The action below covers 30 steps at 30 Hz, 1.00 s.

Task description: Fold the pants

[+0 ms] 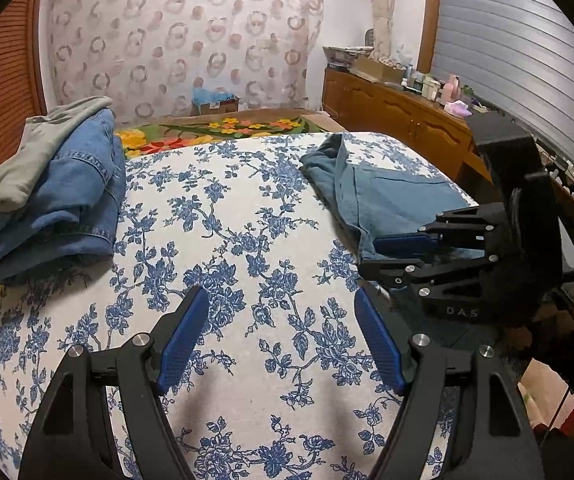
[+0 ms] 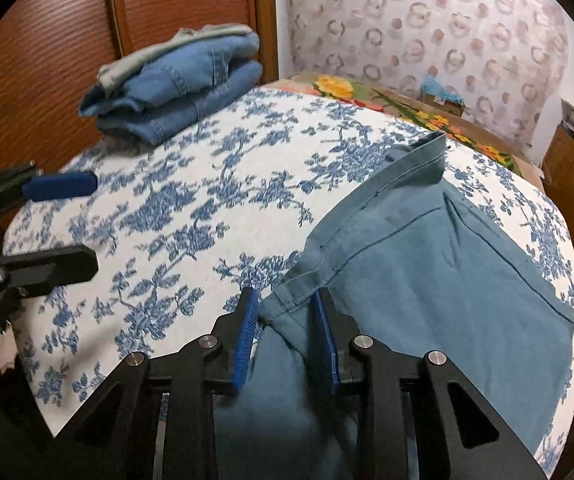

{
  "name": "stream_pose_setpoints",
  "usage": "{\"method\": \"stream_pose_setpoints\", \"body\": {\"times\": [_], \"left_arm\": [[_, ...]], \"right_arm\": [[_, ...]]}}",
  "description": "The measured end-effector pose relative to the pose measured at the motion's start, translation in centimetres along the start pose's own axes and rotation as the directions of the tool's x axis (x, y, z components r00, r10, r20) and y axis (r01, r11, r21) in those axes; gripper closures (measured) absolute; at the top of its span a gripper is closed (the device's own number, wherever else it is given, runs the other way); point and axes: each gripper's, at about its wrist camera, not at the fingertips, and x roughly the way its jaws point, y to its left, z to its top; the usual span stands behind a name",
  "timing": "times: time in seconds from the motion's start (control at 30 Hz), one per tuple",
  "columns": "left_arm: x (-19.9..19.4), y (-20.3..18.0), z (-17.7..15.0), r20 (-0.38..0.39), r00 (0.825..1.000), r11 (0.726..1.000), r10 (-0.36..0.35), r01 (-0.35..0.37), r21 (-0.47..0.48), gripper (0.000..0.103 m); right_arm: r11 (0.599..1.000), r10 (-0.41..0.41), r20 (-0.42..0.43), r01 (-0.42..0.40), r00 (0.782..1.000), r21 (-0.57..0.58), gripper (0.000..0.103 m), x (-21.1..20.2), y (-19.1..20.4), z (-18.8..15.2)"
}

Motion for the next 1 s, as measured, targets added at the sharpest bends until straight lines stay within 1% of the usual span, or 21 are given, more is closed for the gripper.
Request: {"method": "stream_pose_setpoints", "body": {"times": [0.07, 0.13, 0.3, 0.37, 0.4, 0.53, 0.67, 0.77, 0.83, 1.0], "left_arm": [[0.1, -0.2, -0.1, -0.004, 1.000, 1.000, -0.004, 0.004, 0.000, 0.027], [0.1, -0.5, -0.2, -0.007, 1.000, 1.000, -0.005, 0.005, 0.008, 0.027], [0.3, -1.1, -0.2, -0.011, 1.000, 1.000, -0.012, 0.012, 0.017, 0.027], [0.4, -1.5, -0.3, -0.014, 1.000, 0.999, -0.015, 0.016, 0.028, 0.027], [0.5, -1.7, -0.3, -0.016, 1.000, 0.999, -0.017, 0.017, 0.032, 0.027], [0.8, -2.4, -0.3, -0.025, 0.999, 0.998, -0.024, 0.025, 0.050, 0.027], [0.9, -2.9, -0.1, -0.027, 0.999, 0.998, -0.023, 0.024, 0.064, 0.027], [1.0, -2.8, 0.1, -0.025, 0.999, 0.998, -0.023, 0.025, 0.062, 0.027], [1.0, -2.8, 0.1, -0.024, 0.999, 0.998, -0.025, 0.026, 0.060, 0.027], [1.1, -2.8, 0.1, -0.028, 0.999, 0.998, -0.024, 0.025, 0.062, 0.027]], "right_arm": [[1.000, -0.019, -0.001, 0.019, 1.000, 0.005, 0.093, 0.1, 0.0, 0.2], [0.999, -0.009, 0.020, 0.009, 1.000, 0.038, 0.097, -0.1, -0.5, 0.2], [0.989, 0.016, 0.140, -0.036, 0.990, 0.142, 0.098, -3.1, -2.6, -0.1], [0.985, 0.029, 0.174, -0.058, 0.984, 0.165, 0.098, -4.2, -3.3, -0.1], [0.984, 0.025, 0.181, -0.055, 0.983, 0.166, 0.098, -4.6, -3.5, -0.1], [0.985, -0.029, 0.198, -0.005, 0.980, 0.170, 0.098, -6.0, -4.5, -0.4], [0.978, -0.075, 0.210, 0.031, 0.975, 0.205, 0.098, -7.3, -6.1, -0.8], [0.973, -0.119, 0.199, 0.074, 0.973, 0.219, 0.098, -7.2, -7.4, -0.3], [0.967, -0.163, 0.189, 0.119, 0.968, 0.225, 0.098, -7.6, -8.4, -0.2], [0.938, -0.239, 0.145, 0.190, 0.960, 0.289, 0.098, -7.8, -11.8, -0.1]]}}
